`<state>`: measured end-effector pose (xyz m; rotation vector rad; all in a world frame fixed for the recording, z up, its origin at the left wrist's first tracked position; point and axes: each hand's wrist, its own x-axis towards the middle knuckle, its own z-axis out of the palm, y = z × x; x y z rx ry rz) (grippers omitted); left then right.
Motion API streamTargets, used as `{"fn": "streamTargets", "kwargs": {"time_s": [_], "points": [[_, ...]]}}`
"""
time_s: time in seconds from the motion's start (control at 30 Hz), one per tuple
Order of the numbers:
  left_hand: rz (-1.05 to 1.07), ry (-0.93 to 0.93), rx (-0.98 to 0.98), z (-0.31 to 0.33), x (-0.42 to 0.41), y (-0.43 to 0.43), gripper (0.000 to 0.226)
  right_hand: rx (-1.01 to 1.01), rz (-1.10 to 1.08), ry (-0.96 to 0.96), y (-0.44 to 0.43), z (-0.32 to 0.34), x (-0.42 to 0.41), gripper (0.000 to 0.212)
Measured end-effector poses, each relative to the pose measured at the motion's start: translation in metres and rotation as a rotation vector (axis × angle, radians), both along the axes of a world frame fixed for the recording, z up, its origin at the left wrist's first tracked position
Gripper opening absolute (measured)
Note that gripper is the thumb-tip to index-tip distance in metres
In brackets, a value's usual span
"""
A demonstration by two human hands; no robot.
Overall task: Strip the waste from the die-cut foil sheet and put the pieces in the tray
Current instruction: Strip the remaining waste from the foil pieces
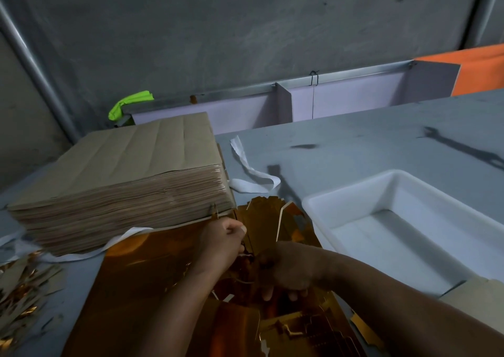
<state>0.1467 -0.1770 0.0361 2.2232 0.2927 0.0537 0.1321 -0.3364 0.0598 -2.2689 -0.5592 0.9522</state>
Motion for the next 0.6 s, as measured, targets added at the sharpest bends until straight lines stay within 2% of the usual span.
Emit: {"fn": "streamTargets", "kwargs": {"time_s": [0.37, 0.5, 0.6], "points": [[0.136, -0.050, -0.050, 0.000, -0.028, 0.046, 0.010, 0.065, -0.021, -0.003, -0.001, -0.005, 0.001, 0.035], [0.216, -0.041, -0.039, -0.001, -0.039, 0.060, 0.005, 0.198, -0.069, 0.008, -0.002, -0.006, 0.001, 0.024], [0.221, 0.030, 0.079, -0.002, -0.047, 0.075, 0.014, 0.203, -0.055, 0.008, -0.003, -0.007, 0.000, 0.015]]}}
